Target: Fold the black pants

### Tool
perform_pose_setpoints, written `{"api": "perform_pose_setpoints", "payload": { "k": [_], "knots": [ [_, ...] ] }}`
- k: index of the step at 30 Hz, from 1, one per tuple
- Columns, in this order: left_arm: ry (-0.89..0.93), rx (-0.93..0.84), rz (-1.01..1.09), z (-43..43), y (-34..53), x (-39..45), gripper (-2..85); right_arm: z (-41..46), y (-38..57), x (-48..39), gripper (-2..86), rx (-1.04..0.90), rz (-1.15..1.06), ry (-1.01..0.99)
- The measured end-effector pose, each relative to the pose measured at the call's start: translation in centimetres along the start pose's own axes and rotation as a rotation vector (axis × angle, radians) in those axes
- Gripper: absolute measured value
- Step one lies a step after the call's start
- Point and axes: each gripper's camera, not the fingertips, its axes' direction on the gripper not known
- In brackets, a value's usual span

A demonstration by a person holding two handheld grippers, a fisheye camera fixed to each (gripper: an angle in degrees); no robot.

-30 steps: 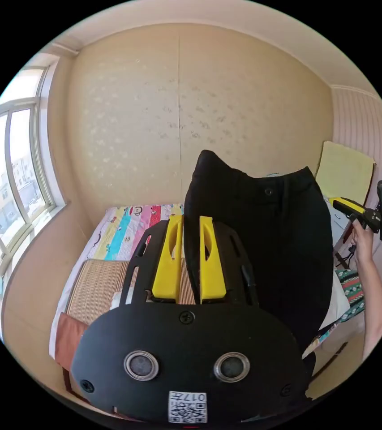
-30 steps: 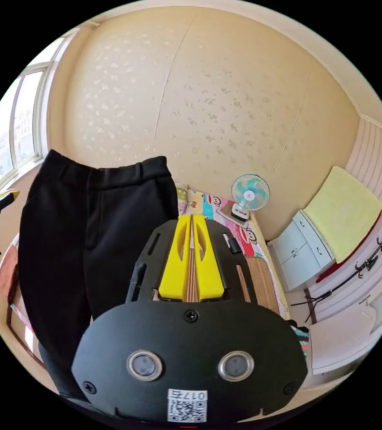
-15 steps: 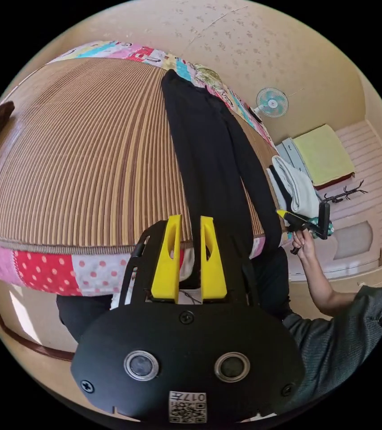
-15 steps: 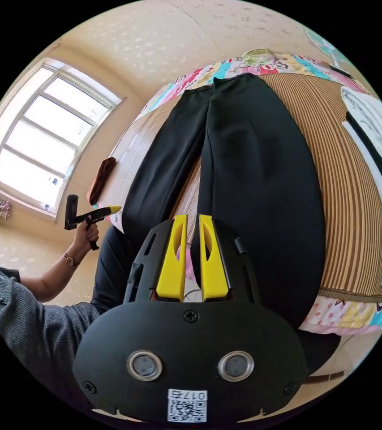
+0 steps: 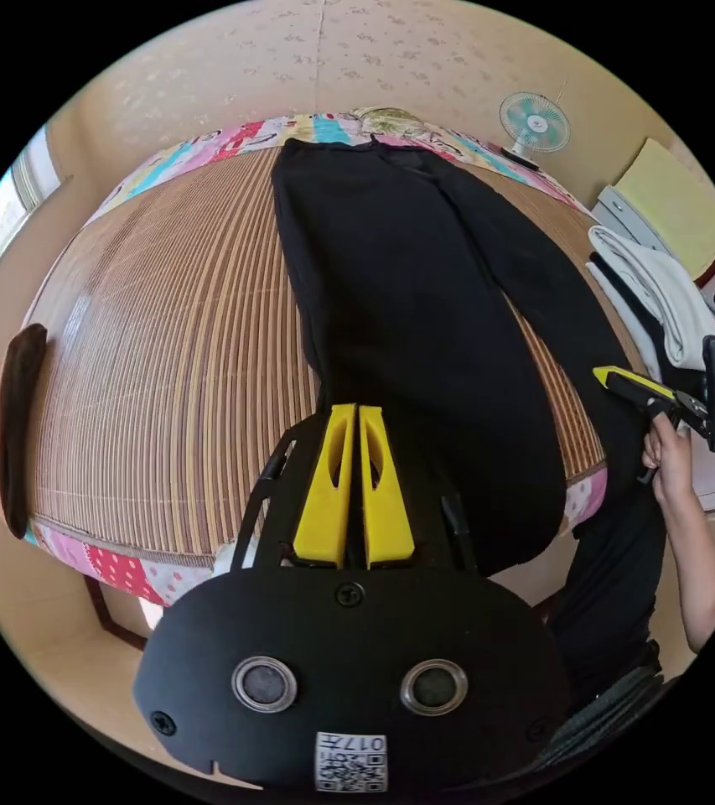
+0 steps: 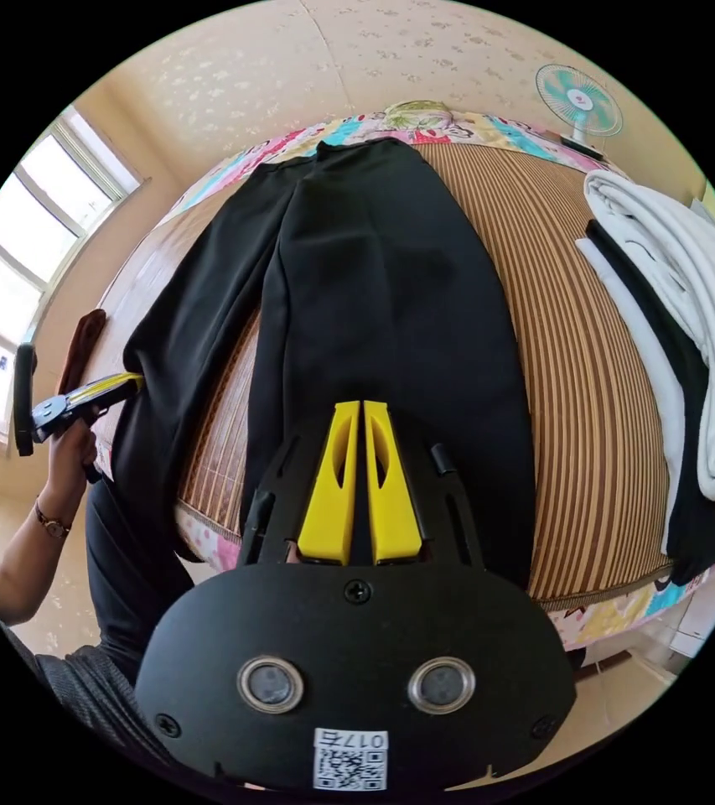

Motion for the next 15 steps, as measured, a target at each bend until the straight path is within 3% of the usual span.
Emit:
{"api": "perform_pose_setpoints", "payload": {
  "k": [3,9,15],
  "knots": [
    [-0.092,0.031,-0.012,1.8,-5.3,0.6,-0.9,1.5,-3.7,0.1,0.7,0.024,-0.004,0.006],
    [-0.094,0.011,-0.135,4.4,-15.0,-2.0,-0.9,3.8,-10.9,2.6,0.4,0.048,0.096,-0.114],
    [0.092,-0.036,-0.152,2.6,-13.5,-4.4,-0.2,3.7,-10.3,1.1,0.4,0.019,-0.019,-0.076]
  ]
}}
